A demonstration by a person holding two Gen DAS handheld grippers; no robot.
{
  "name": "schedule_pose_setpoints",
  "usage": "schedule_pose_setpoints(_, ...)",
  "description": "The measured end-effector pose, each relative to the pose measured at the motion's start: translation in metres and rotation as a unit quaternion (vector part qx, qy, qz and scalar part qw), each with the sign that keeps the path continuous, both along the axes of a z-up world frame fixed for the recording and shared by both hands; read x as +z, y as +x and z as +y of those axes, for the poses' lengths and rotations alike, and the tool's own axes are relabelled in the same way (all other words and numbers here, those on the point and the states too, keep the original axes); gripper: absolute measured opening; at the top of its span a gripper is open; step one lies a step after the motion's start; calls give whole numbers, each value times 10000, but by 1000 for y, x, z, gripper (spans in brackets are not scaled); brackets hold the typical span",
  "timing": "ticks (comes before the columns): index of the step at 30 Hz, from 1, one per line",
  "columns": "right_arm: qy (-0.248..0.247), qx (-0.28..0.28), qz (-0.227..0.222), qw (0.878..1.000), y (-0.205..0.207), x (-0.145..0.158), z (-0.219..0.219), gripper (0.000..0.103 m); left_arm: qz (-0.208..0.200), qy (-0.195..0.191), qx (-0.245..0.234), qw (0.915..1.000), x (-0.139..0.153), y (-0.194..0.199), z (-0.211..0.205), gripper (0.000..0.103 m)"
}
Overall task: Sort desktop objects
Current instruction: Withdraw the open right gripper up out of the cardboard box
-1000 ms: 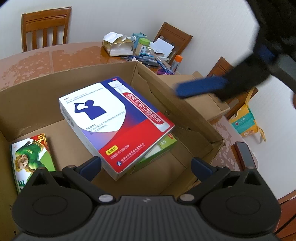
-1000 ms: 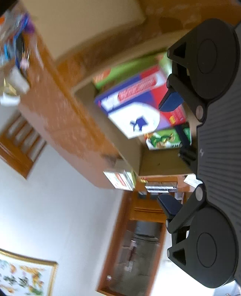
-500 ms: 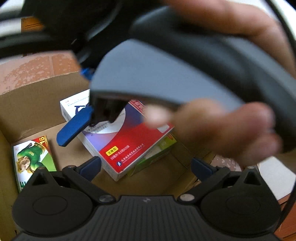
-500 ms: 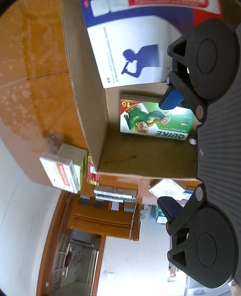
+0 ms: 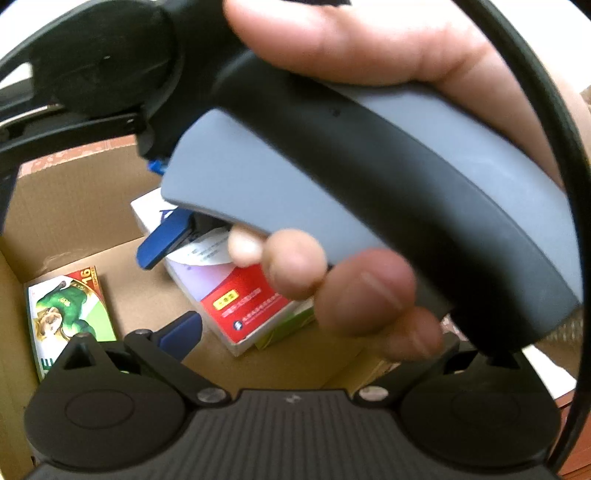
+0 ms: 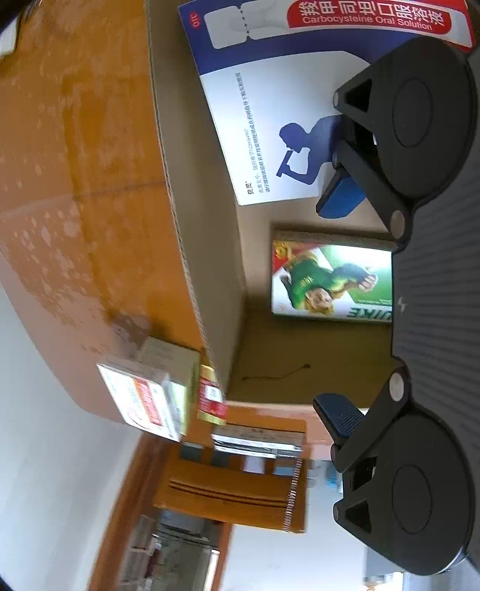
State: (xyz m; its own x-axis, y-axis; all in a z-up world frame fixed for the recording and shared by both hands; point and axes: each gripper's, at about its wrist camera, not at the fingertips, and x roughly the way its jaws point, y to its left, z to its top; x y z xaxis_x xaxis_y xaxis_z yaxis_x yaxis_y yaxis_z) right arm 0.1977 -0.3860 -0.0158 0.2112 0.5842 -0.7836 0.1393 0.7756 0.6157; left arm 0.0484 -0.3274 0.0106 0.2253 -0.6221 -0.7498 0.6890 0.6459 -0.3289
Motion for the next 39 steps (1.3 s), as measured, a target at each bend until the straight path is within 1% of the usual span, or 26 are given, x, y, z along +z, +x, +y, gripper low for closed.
schedule_pose_setpoints(5,-170,-253,-22,9995,-1,4,-13,103,6,-9,-4,10000,1,2,-1,103)
schedule_pose_setpoints(8,-286,-315,-44,9991,-3,7,-17,103,-13,-2,-19,10000,2,2,-1,103)
schedule_pose_setpoints(13,-234,-139,16,9996,-6,10,-14,103,-119,-29,-8,9999,12,-1,6,103)
schedule_pose_setpoints(17,-204,-4,162,9997,-8,9,-10,103,-245,-56,44,9997,22,-4,17,103)
schedule_pose_setpoints(20,-358,113,209,9991,-7,11,-4,103,-353,-54,80,9993,28,-9,23,103)
schedule_pose_setpoints(23,-514,228,271,9981,-9,11,4,103,-364,-108,123,9992,30,-14,26,103)
schedule_pose_setpoints(26,-599,327,434,9967,-13,10,13,103,-416,-187,158,9988,33,-15,35,103)
schedule_pose_setpoints(31,-900,329,314,9949,-11,19,16,103,-512,-247,207,9982,35,-12,42,103)
schedule_pose_setpoints(34,-792,335,351,9957,-13,29,9,103,-617,-316,184,9974,36,-15,44,103)
schedule_pose_setpoints(36,-861,401,400,9947,-16,32,10,103,-648,-380,120,9971,37,-18,47,103)
schedule_pose_setpoints(39,-948,455,518,9931,-20,28,15,103,-711,-409,6,9966,39,-22,47,103)
